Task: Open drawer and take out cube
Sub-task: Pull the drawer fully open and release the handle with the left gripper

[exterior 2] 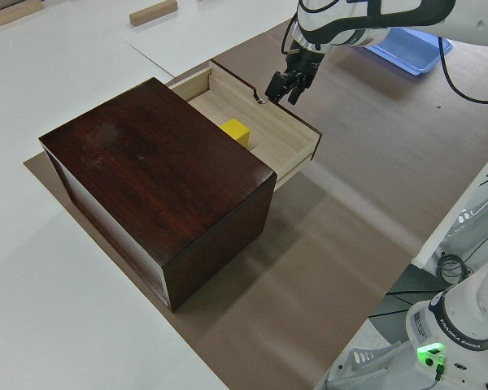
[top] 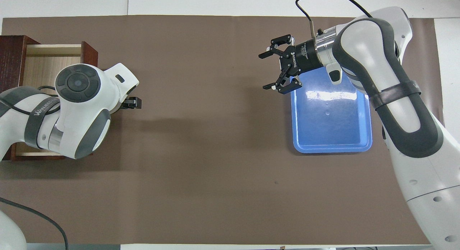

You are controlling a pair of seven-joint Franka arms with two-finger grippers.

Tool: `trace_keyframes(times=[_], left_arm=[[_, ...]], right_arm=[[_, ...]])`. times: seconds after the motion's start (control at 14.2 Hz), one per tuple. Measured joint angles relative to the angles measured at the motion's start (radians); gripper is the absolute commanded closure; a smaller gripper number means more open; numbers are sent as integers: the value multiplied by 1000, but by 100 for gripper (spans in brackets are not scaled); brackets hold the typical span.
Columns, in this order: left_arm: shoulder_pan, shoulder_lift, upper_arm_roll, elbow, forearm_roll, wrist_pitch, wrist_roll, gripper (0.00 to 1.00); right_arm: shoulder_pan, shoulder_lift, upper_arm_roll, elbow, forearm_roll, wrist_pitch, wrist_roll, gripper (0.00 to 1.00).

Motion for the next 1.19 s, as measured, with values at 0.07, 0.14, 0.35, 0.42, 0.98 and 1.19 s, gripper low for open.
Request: trace_keyframes(times=[0.07,0.14,0.35,0.42,0.98,1.19], left_arm=[[-3,0,0,1,0,0,-6,0],[-4,0,0,1,-3,0,-12,0],[-14,0,2,3,-12,0,-23,0],[-16,0,2,4,-14,0,-29,0],[-24,1,4,20,-25,-18,-47,0],[-27,17,-4,96,-41,-81,-48,0]], right_arm=[[0,0,0,-1,0,0,0,0],[0,0,0,-2,0,0,0,0],[0,-1,0,-8,0,0,0,0],[0,-1,0,-9,0,0,0,0],[0,-2,0,-11,0,0,0,0],[1,-2,0,-15,0,0,0,0]])
